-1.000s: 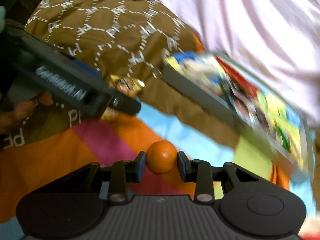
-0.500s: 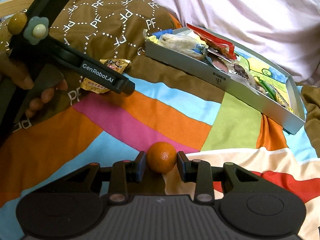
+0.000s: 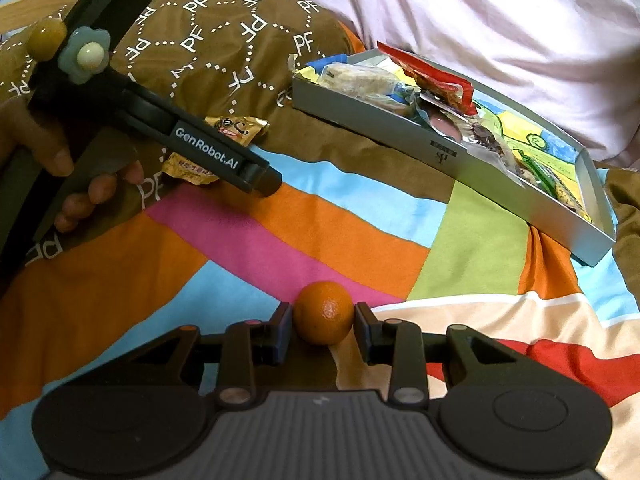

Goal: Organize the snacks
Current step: 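Hold the orange in the right tool while the left tool moves toward the gold pouch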

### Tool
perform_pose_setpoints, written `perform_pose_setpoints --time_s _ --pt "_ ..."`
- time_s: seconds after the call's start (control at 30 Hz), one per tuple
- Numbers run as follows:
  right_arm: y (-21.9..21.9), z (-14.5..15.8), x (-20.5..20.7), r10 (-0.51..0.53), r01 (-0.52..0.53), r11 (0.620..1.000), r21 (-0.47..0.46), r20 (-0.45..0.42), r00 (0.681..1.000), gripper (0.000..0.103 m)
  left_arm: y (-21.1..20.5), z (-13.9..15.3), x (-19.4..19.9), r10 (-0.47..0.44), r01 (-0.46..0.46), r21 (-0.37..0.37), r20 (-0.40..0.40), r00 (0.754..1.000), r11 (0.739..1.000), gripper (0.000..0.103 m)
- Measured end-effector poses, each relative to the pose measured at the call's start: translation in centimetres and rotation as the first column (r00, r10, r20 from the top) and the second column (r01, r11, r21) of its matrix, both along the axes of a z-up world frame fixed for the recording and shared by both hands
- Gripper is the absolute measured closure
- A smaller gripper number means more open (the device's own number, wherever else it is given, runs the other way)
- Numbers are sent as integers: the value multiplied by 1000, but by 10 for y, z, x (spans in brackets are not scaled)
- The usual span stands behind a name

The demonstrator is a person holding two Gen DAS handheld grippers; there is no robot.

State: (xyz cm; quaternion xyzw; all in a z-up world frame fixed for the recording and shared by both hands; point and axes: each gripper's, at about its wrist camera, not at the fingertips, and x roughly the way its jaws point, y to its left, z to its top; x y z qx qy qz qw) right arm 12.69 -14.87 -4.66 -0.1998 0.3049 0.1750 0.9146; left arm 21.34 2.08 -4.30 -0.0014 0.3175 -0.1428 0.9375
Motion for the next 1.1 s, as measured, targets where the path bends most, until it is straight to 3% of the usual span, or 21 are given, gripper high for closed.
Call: perform_pose_setpoints --time_s 0.23,0.37,0.5,0.6,0.67,0.73,0.83,0.97,1.03,1.1 --pt "-2 -1 1 -7 7 1000 5 -4 1000 65 -8 0 -8 -99 99 -38 0 995 994 1" --pt "0 -1 1 3 -3 1000 -2 -3 1000 65 -6 -2 -3 -60 59 -50 -18 998 997 1" --pt "0 -2 2 8 -8 1000 -3 -3 1000 65 0 1 0 -7 5 -122 -18 1000 993 1" --pt "-1 -2 2 8 -8 1000 -1 -6 1000 65 15 4 4 56 -63 -259 -34 998 964 1" --pt "-1 -2 3 8 -8 1000 -2 -6 1000 65 27 5 7 112 -125 -356 -57 992 926 1" --pt "0 -2 3 8 -8 1000 -4 -5 1000 65 34 6 12 175 -198 -390 -92 980 899 1" --pt "-1 -4 4 11 -11 1000 -6 -7 1000 65 31 7 19 200 -228 -329 -117 973 916 1" --pt "0 -4 4 10 -10 1000 -7 -7 1000 65 6 5 19 159 -168 -149 -68 985 975 3" --pt "0 -4 4 11 -11 1000 -8 -7 1000 65 -1 3 17 155 -159 -92 -48 987 983 5" --pt "0 -4 4 11 -11 1000 -7 -8 1000 65 -1 2 17 159 -162 -89 -42 986 983 7"
